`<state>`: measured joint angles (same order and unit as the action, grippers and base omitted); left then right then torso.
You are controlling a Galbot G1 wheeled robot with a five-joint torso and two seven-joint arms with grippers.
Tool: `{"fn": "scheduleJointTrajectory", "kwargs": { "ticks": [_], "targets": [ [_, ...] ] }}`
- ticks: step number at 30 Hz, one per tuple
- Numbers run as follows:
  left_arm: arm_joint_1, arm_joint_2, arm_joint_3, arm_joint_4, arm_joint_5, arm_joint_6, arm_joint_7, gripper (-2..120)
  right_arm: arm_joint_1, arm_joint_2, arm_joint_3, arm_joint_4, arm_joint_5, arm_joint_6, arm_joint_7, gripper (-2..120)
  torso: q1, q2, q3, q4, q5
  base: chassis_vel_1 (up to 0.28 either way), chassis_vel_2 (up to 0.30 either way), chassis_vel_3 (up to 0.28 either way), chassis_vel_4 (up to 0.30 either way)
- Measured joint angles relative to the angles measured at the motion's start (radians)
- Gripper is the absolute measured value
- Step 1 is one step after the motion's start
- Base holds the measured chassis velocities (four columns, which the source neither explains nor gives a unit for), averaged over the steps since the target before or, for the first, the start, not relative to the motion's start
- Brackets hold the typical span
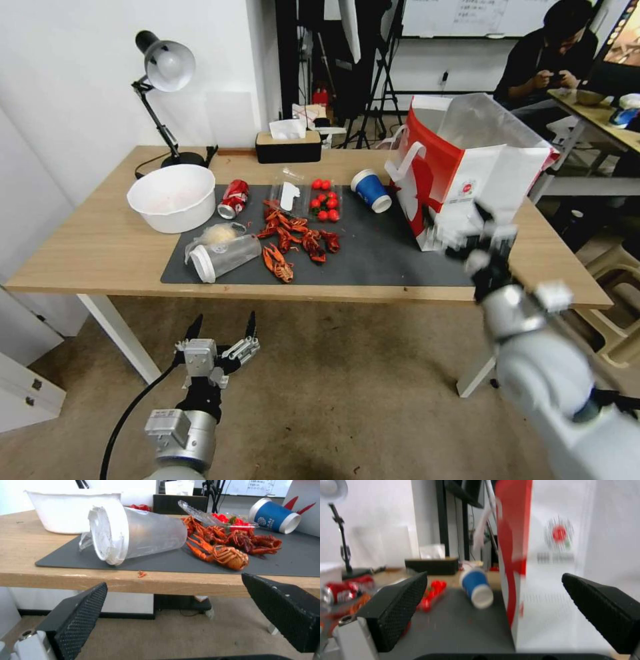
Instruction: Pick up the trash from the table and place it into the takeout bag.
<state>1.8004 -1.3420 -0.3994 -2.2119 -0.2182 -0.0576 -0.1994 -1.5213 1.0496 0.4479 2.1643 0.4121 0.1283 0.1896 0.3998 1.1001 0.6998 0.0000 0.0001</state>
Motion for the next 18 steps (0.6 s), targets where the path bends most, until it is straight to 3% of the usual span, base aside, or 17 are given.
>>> {"fn": "scheduleJointTrajectory", "kwargs": {
  "ticks": [6,18],
  "targets": [
    [-0.004,0.004,0.002,0.01,-0.004,-0.001,0.008,100,-0.183,0.054,-0.018,-0.031,-0.099,0.104,-0.001,100,0.0,0.0,0.0,-0.0001,-0.0003,0.0,0.0,0.0,0.0],
    [0.0,0.014,0.005,0.016,-0.008,-0.019,0.014,100,-0.271,0.106,-0.04,-0.053,-0.15,0.15,-0.007,100,0.0,0.0,0.0,0.0001,-0.0001,0.0,0.0,0.0,0.0]
  ]
}}
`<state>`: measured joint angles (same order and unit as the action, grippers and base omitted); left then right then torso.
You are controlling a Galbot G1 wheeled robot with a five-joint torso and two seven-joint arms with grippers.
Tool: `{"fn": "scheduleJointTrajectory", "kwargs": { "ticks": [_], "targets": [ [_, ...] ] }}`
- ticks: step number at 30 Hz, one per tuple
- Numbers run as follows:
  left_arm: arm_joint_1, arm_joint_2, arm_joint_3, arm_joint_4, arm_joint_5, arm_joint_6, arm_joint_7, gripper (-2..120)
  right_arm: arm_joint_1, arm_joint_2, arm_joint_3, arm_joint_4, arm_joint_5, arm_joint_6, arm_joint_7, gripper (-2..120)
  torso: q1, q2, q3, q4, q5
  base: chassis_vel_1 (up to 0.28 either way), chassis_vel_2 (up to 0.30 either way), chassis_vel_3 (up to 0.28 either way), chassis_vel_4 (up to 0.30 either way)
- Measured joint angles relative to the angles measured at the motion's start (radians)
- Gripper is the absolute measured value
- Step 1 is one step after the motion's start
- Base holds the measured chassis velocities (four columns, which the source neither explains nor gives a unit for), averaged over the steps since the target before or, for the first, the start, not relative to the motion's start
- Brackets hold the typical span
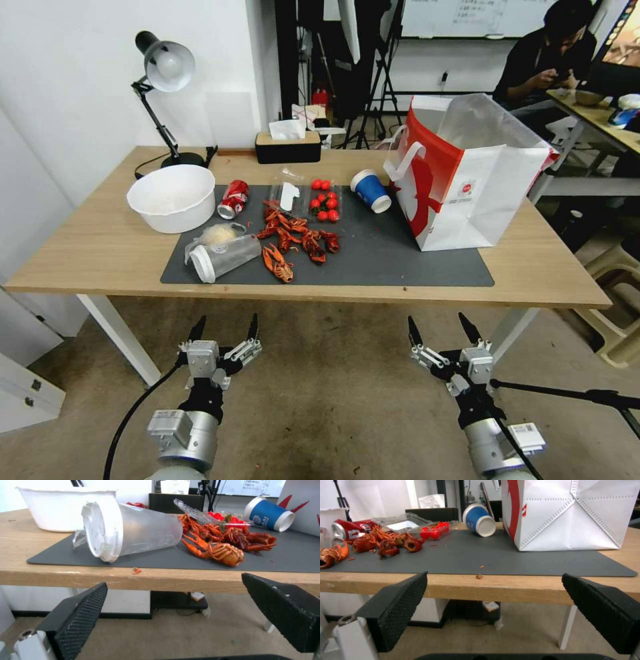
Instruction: Pick up the trash from the table and place it into the takeout bag.
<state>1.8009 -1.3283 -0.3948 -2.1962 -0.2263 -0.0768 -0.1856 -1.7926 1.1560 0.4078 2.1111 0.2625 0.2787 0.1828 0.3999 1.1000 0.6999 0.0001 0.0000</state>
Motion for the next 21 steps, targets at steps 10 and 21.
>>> {"fn": "scheduleJointTrajectory", "kwargs": {
  "ticks": [10,21],
  "targets": [
    [0.006,0.005,0.0,-0.008,0.001,0.0,0.0,100,0.007,0.014,-0.013,0.0,-0.014,-0.006,0.004,100,0.0,0.0,0.0,-0.0001,0.0,0.0,0.0,0.0,0.0],
    [0.016,-0.001,-0.004,-0.023,0.008,-0.002,-0.002,100,0.233,-0.02,-0.074,0.026,0.036,-0.146,-0.009,100,0.0,0.0,0.0,0.0001,0.0,0.0,0.0,0.0,0.0]
  ]
}}
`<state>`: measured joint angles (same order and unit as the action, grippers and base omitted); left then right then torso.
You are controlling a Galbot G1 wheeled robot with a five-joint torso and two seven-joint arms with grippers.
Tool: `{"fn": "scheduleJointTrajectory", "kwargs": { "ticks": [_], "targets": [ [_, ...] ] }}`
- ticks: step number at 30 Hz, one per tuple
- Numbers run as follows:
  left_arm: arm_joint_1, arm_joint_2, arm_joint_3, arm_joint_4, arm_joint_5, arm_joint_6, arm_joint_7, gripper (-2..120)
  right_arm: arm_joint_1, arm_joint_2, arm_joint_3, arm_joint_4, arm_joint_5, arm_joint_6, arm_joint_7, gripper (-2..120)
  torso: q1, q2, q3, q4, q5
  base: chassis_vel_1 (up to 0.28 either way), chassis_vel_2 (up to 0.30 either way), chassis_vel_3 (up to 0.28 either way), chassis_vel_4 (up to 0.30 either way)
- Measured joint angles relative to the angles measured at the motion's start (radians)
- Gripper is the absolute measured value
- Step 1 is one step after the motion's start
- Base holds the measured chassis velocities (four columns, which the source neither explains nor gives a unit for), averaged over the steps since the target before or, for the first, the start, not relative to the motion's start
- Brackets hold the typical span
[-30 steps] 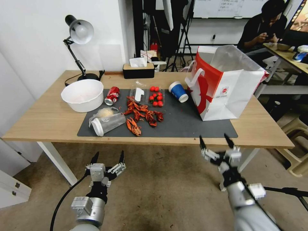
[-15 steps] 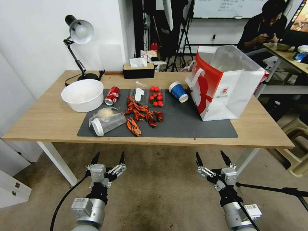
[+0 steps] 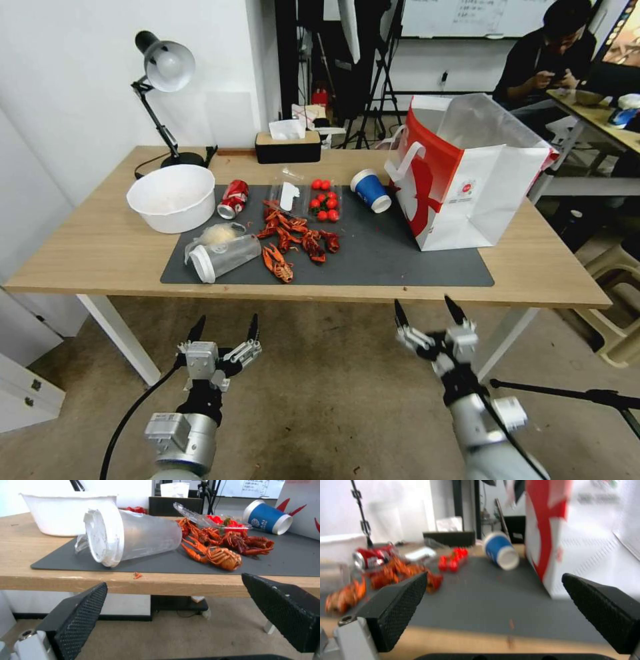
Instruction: Pick up the trash from the table and place it into the takeout bag.
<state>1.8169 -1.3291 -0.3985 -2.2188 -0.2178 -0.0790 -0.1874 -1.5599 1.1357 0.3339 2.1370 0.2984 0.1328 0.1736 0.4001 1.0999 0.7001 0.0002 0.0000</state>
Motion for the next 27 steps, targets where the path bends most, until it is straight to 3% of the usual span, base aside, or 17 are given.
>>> {"fn": "scheduleJointTrajectory", "kwargs": {
  "ticks": [10,13,27],
  "targets": [
    [0.008,-0.006,-0.003,-0.012,0.007,-0.001,-0.001,100,0.208,-0.036,-0.075,-0.024,0.084,-0.125,0.006,100,0.0,0.0,0.0,-0.0002,0.0001,0.0,0.0,0.0,0.0],
    [0.013,-0.013,-0.006,-0.014,0.014,-0.002,-0.003,100,0.352,-0.043,-0.133,-0.057,0.151,-0.215,0.027,100,0.0,0.0,0.0,-0.0001,0.0001,0.0,0.0,0.0,0.0],
    [0.014,-0.005,-0.012,-0.021,0.016,-0.004,-0.003,100,0.536,-0.045,-0.247,-0.147,0.213,-0.283,0.057,100,0.0,0.0,0.0,-0.0003,0.0,0.0,0.0,0.0,0.0]
  ]
}}
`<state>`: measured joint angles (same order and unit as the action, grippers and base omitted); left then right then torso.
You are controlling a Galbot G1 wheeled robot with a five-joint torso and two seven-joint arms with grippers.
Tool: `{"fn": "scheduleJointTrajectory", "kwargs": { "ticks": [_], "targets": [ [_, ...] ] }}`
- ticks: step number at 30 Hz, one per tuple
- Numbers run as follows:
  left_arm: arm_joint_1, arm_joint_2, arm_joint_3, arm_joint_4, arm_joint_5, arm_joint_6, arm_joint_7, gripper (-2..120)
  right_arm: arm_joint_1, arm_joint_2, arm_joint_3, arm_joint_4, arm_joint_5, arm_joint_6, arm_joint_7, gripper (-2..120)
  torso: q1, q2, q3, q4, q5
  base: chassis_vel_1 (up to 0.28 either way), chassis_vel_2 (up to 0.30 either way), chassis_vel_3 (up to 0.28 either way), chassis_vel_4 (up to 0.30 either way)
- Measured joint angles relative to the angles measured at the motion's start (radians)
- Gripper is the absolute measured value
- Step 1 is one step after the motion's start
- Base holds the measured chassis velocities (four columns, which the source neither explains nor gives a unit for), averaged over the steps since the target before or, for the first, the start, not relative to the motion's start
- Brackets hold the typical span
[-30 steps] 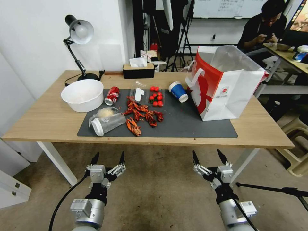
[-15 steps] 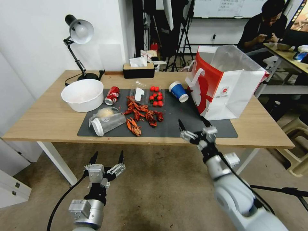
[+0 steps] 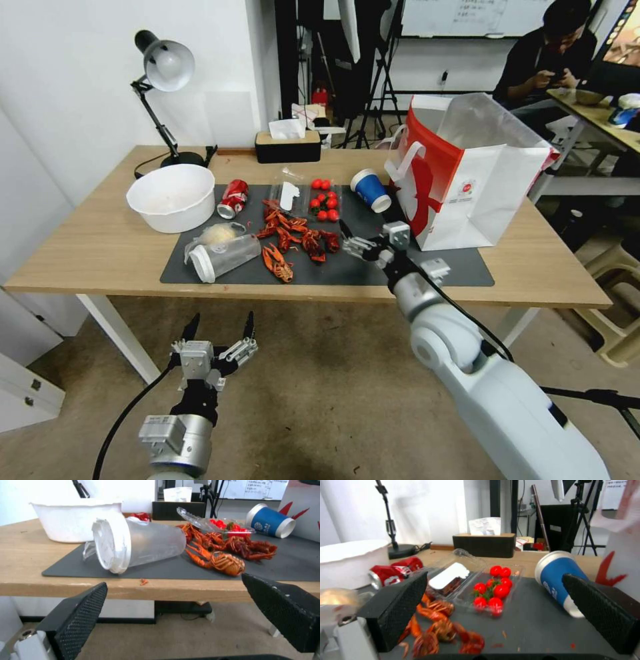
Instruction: Pick up the trash from the table and place it into the takeout bag.
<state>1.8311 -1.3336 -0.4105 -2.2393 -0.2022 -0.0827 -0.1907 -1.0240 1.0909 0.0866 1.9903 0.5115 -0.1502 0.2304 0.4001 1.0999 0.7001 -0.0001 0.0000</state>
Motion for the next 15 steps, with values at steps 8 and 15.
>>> {"fn": "scheduleJointTrajectory", "kwargs": {
  "ticks": [8,15],
  "targets": [
    [0.004,-0.002,-0.002,0.0,-0.001,0.001,-0.001,100,0.149,0.01,-0.092,-0.102,0.027,-0.038,0.033,100,0.0,0.0,0.0,-0.0001,-0.0001,0.0,0.0,0.0,0.0],
    [0.003,-0.004,-0.002,0.004,-0.003,0.001,-0.003,100,0.237,0.021,-0.144,-0.177,0.041,-0.072,0.066,100,0.0,0.0,0.0,-0.0011,-0.0001,0.0,0.0,0.0,0.0]
  ]
}}
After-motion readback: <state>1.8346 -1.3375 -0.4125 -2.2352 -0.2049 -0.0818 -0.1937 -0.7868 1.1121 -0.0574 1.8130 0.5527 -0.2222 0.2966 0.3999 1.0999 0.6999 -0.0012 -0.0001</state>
